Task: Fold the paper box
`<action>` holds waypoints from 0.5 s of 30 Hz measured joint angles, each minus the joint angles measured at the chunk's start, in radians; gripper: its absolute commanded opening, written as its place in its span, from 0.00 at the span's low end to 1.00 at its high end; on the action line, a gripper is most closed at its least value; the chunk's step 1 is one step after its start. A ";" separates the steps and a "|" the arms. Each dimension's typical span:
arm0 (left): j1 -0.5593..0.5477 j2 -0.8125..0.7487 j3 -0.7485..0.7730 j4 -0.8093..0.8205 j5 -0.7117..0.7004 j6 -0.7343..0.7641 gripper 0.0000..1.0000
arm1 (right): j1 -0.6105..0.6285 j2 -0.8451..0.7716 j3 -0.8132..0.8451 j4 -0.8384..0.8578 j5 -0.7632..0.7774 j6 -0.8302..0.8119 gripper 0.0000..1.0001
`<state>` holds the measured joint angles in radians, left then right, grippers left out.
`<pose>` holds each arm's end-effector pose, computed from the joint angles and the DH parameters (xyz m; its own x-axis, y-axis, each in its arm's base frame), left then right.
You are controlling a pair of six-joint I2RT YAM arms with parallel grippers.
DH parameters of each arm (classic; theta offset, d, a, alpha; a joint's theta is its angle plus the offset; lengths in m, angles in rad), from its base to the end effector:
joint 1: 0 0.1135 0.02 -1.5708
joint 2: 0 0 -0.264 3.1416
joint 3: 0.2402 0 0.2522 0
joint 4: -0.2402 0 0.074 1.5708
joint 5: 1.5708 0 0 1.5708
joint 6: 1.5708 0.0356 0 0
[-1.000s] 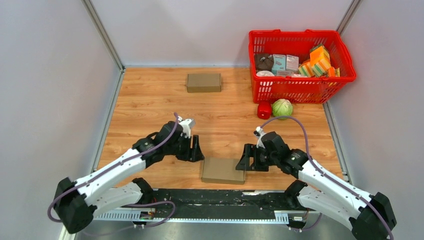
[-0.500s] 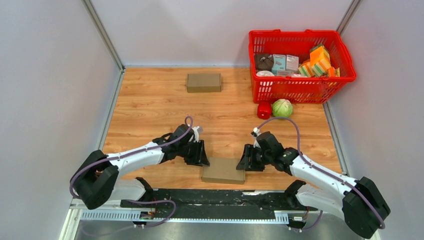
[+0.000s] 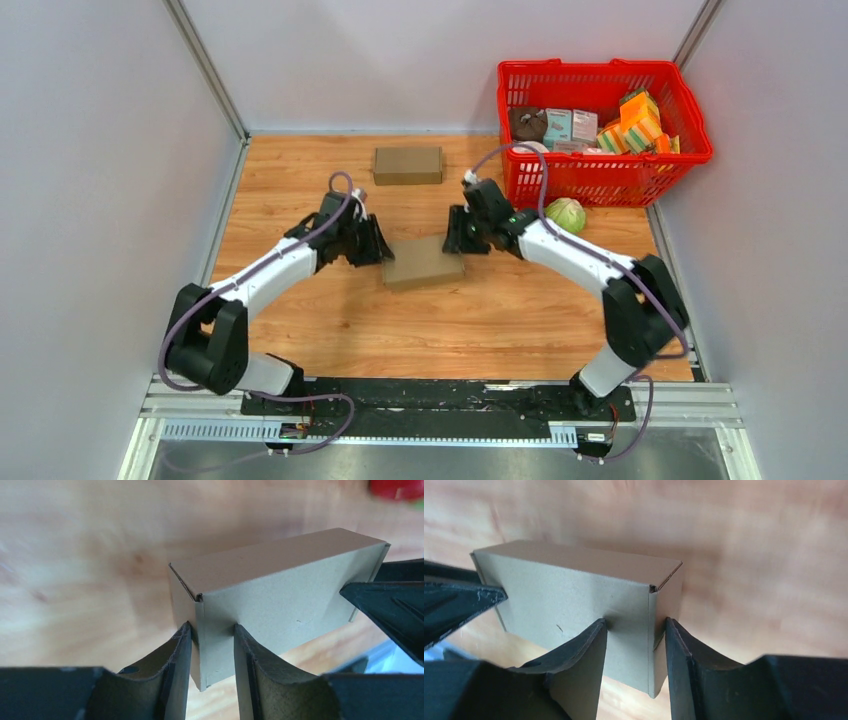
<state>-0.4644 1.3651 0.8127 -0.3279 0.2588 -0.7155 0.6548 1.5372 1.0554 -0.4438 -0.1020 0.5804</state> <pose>0.2419 -0.1314 0.2109 -0.8999 -0.2585 -0.3513 -0.0154 0.8238 -0.5667 0.2530 0.1989 0.2296 -0.8888 0.0053 -0.4583 -0.1997 0.8955 0.3978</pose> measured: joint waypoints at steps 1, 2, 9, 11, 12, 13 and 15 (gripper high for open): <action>0.031 0.021 0.039 -0.002 -0.008 0.012 0.41 | -0.010 0.060 0.076 0.002 0.014 -0.021 0.47; 0.066 0.058 0.093 -0.010 -0.013 0.027 0.41 | -0.019 0.122 0.154 0.007 0.029 -0.039 0.47; 0.191 0.333 0.370 -0.008 -0.038 0.066 0.41 | -0.075 0.455 0.556 0.025 0.072 -0.134 0.47; 0.208 0.391 0.441 -0.015 -0.047 0.071 0.41 | -0.089 0.530 0.657 0.020 0.076 -0.158 0.47; 0.216 0.415 0.475 -0.019 -0.049 0.076 0.41 | -0.095 0.558 0.698 0.021 0.077 -0.167 0.47; 0.224 0.439 0.518 -0.029 -0.048 0.079 0.40 | -0.102 0.583 0.737 0.023 0.078 -0.174 0.47; 0.241 0.486 0.608 -0.042 -0.045 0.093 0.41 | -0.116 0.620 0.809 0.035 0.078 -0.187 0.47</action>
<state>-0.2234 1.8515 1.4208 -0.3698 0.2138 -0.6228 0.5385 2.1571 1.8645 -0.4084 -0.0242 0.3939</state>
